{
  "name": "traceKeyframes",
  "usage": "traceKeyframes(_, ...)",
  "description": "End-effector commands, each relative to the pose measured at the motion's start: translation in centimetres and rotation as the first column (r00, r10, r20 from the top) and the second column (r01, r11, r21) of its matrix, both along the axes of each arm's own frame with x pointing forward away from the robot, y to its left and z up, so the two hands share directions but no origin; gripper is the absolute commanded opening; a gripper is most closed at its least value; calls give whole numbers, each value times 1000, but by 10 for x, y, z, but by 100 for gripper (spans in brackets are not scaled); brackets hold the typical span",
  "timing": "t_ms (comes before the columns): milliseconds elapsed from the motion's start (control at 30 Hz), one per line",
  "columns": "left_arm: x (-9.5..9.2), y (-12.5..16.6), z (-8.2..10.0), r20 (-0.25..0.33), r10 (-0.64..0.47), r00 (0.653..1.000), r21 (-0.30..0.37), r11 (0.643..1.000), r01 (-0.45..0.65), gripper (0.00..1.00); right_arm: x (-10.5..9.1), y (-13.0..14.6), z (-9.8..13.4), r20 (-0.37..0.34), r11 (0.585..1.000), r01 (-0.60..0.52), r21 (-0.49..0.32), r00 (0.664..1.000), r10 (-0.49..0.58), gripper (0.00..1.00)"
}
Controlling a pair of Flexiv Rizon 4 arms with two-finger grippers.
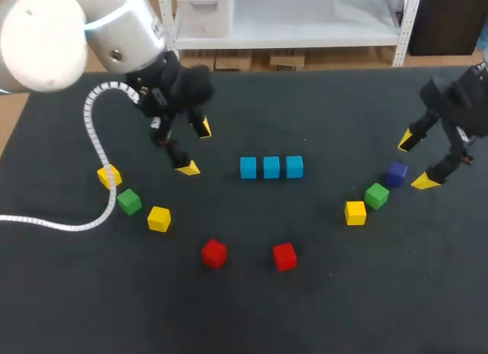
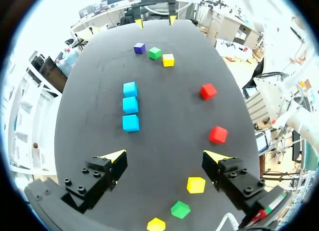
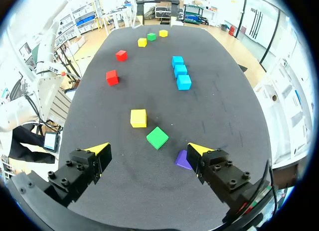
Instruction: Place the blue cubes, place green cubes on the blue cubes, place the yellow cubes on the green cubes, then place the red cubes on the yellow cubes, and place purple cube on the red cubes.
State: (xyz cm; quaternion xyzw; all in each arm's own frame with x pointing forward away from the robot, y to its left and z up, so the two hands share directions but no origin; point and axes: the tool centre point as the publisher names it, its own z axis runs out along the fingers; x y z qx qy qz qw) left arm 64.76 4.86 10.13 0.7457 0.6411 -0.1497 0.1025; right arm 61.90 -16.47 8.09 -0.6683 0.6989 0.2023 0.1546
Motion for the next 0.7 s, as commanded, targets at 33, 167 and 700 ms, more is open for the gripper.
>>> traceKeyframes(33,-9,12,7,16,-12,1000,-5,1000,12,100,0,0,-1,1,1000,-1,2,1000,1,100)
traceKeyframes(167,-14,22,9,24,-29,999,-4,1000,29,100,0,0,-1,1,1000,-1,2,1000,1,100)
traceKeyframes(700,-29,78,-6,-2,-168,986,69,983,168,100,0,0,-1,1,1000,-1,2,1000,1,100)
